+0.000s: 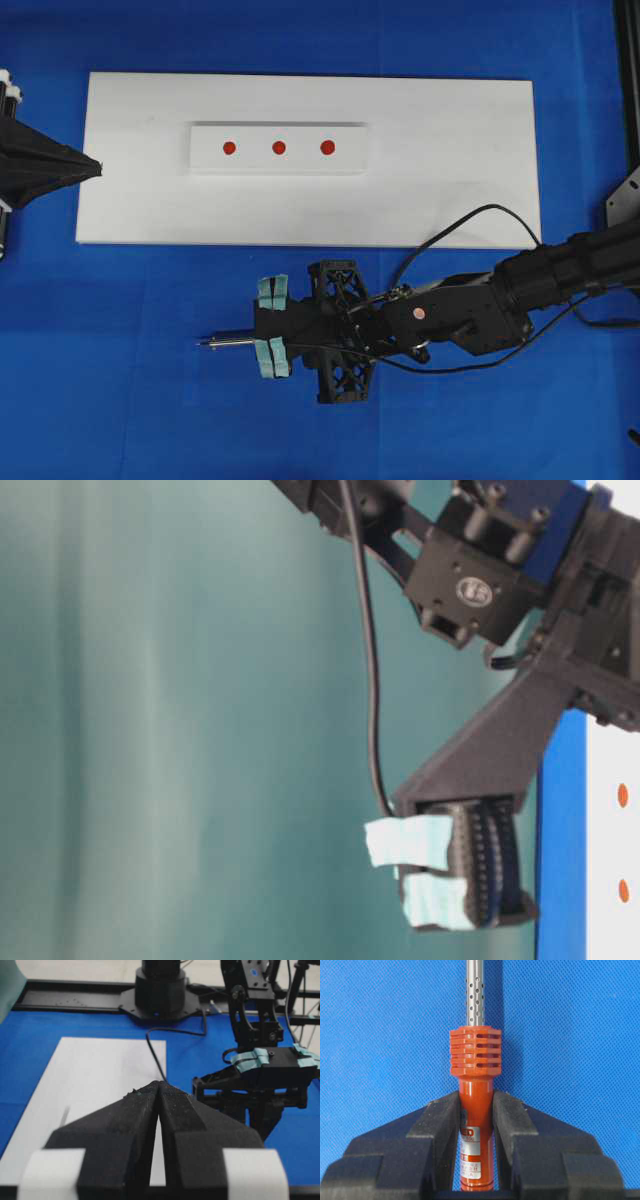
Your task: Touch the tip of the soldering iron to the mark.
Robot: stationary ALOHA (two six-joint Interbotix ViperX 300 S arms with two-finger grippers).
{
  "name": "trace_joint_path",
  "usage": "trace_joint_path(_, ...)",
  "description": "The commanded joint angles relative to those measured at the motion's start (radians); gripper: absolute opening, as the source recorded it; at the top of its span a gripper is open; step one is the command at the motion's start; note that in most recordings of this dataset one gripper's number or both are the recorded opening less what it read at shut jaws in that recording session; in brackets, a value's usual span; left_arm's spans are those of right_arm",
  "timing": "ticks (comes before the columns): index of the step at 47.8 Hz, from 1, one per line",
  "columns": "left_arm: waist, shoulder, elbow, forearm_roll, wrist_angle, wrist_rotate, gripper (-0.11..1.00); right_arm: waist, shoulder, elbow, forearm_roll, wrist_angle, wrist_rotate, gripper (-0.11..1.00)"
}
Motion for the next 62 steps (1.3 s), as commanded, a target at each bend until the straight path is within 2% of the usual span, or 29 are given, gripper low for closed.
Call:
trace_joint_path(1, 0.003, 0.002, -0.009, 0.003, -0.005, 0.0, 0.0, -0.005, -0.015, -0.009, 0.0, -0.003, 0.002, 0.07)
trace_joint_path(6, 0.003, 0.002, -0.009, 0.002, -0.005, -0.002, 0.0, -0.005, -0.015, -0.011, 0.002, -0.003, 0.003, 0.08)
trace_joint_path(9, 0.002, 0.003, -0.009, 0.002, -0.005, -0.002, 0.0, -0.005, -0.015, -0.012, 0.002, -0.003, 0.003, 0.17)
trace_joint_path(11, 0.003, 0.002, -0.009, 0.002, -0.006, -0.002, 0.0, -0.005, -0.015, -0.012, 0.002, -0.002, 0.003, 0.27)
trace_joint_path(20, 0.003, 0.002, -0.009, 0.003, -0.005, -0.002, 0.0, -0.005, -0.015, -0.028, 0.0, 0.034, 0.002, 0.85)
trace_joint_path(23, 0.003, 0.002, -0.009, 0.003, -0.005, -0.002, 0.0, -0.005, -0.015, -0.035, 0.0, 0.051, 0.002, 0.95)
trace_joint_path(27, 0.003, 0.002, -0.009, 0.002, -0.005, -0.003, 0.0, -0.005, -0.026, -0.044, 0.0, 0.078, 0.002, 0.92)
trace_joint_path(34, 0.003, 0.002, -0.009, 0.002, -0.005, -0.006, 0.0, -0.005, -0.074, -0.051, -0.003, 0.135, -0.002, 0.94)
trace_joint_path(51, -0.005, 0.002, -0.009, 0.003, -0.005, -0.012, 0.0, -0.005, -0.307, -0.06, -0.011, 0.324, -0.008, 0.94)
trace_joint_path(62, -0.005, 0.002, -0.009, 0.002, -0.005, -0.012, 0.0, -0.005, -0.408, -0.064, -0.029, 0.446, -0.009, 0.94)
